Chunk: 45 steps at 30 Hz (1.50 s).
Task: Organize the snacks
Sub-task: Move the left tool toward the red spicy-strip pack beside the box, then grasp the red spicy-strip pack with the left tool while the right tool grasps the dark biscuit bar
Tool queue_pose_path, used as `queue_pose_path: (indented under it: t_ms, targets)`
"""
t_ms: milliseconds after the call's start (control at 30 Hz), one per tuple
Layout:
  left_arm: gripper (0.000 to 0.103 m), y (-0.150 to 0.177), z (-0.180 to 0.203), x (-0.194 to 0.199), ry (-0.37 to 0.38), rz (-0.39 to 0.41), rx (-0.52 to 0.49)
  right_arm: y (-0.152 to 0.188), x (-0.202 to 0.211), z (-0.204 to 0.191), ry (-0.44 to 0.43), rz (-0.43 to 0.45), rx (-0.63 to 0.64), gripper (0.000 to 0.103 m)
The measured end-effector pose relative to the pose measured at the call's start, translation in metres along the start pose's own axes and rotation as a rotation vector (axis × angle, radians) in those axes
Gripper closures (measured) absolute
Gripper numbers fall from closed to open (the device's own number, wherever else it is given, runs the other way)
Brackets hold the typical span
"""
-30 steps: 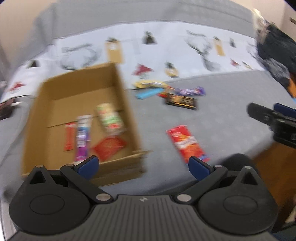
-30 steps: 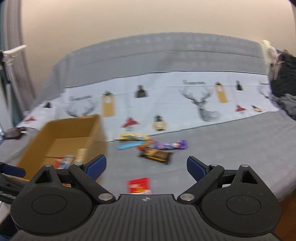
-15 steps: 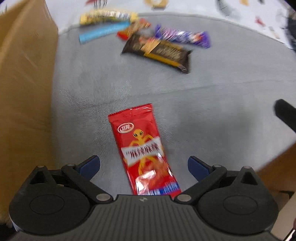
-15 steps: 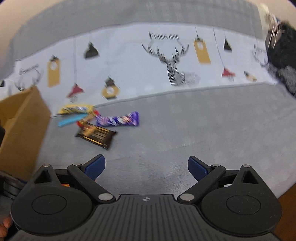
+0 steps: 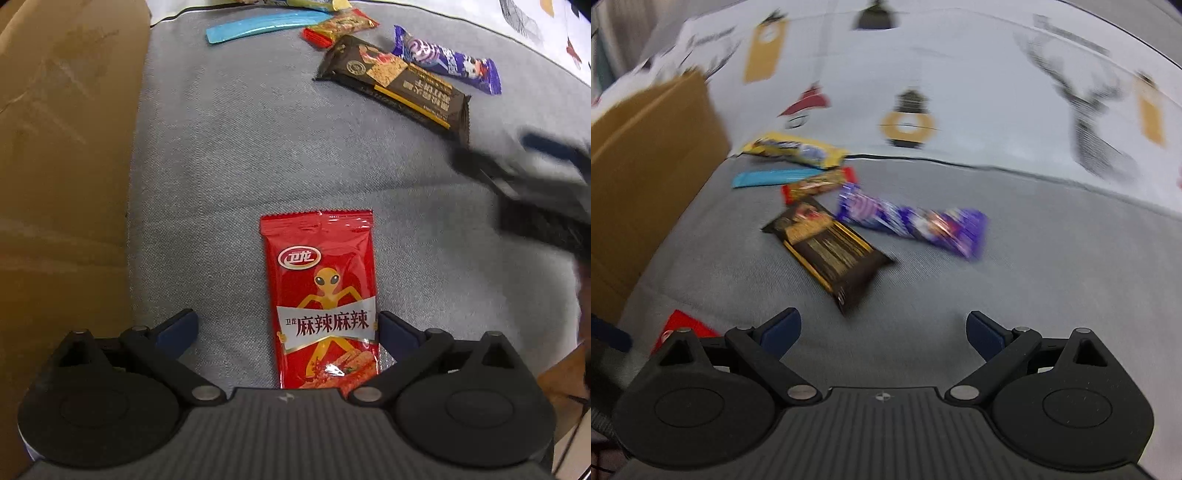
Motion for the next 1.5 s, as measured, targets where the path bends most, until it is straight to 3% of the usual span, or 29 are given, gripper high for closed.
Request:
queue_pose_path:
  t_ms: [167, 200, 233, 267, 333, 367, 600, 733, 867, 1000, 1100, 1233, 1500]
  targets:
    - [0.002, -0.011, 0.004, -0.003, -0.015, -0.004, 0.005, -0.029, -0.035, -0.026, -0.033, 0.012, 0.133, 0.004]
    - [0.011, -0.016, 0.007, 0.000, -0.014, 0.007, -0.002, -0.032, -0.038, -0.030, -0.040, 0.028, 0.150, 0.003]
    - [0.036, -0.019, 0.008, 0.006, -0.013, 0.029, -0.011, -0.034, -0.040, -0.034, -0.055, 0.049, 0.167, 0.009]
    - [0.046, -0.022, 0.010, 0.014, -0.010, 0.061, -0.027, -0.035, -0.039, -0.035, -0.066, 0.065, 0.169, 0.016]
    - [0.050, -0.025, 0.011, 0.024, -0.004, 0.083, -0.045, -0.036, -0.030, -0.035, -0.085, 0.086, 0.158, 0.060]
    - [0.050, -0.026, 0.010, 0.028, 0.003, 0.095, -0.047, -0.035, -0.027, -0.034, -0.074, 0.075, 0.151, 0.062]
    - [0.051, -0.016, 0.026, 0.071, 0.070, 0.211, -0.106, -0.019, 0.015, 0.005, 0.011, 0.057, -0.076, 0.062]
    - [0.051, 0.002, 0.032, 0.111, 0.115, 0.288, -0.119, -0.026, 0.068, 0.026, 0.071, 0.151, -0.223, 0.062]
    - [0.051, 0.018, 0.026, 0.162, 0.140, 0.377, -0.133, -0.033, 0.135, 0.022, 0.072, 0.256, -0.305, 0.062]
    - [0.051, 0.044, 0.010, 0.213, 0.129, 0.464, -0.147, -0.030, 0.212, -0.010, 0.009, 0.340, -0.317, 0.062]
    - [0.051, 0.075, -0.010, 0.244, 0.115, 0.505, -0.149, -0.018, 0.258, -0.042, -0.055, 0.345, -0.308, 0.062]
    - [0.051, 0.119, -0.041, 0.271, 0.094, 0.521, -0.126, 0.002, 0.296, -0.094, -0.140, 0.293, -0.269, 0.062]
    - [0.051, 0.193, -0.102, 0.295, 0.042, 0.568, -0.088, 0.031, 0.354, -0.190, -0.187, 0.293, -0.118, 0.062]
Point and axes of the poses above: each gripper's, at about its wrist camera, not at the fingertips, and x roughly against the way its jaws point, z to its right, y to its underside, the point moved 4 cm from there along -x, roughly the way its jaws point, and after that the axes turned 14 degrees about y, right-handed, at the moved point
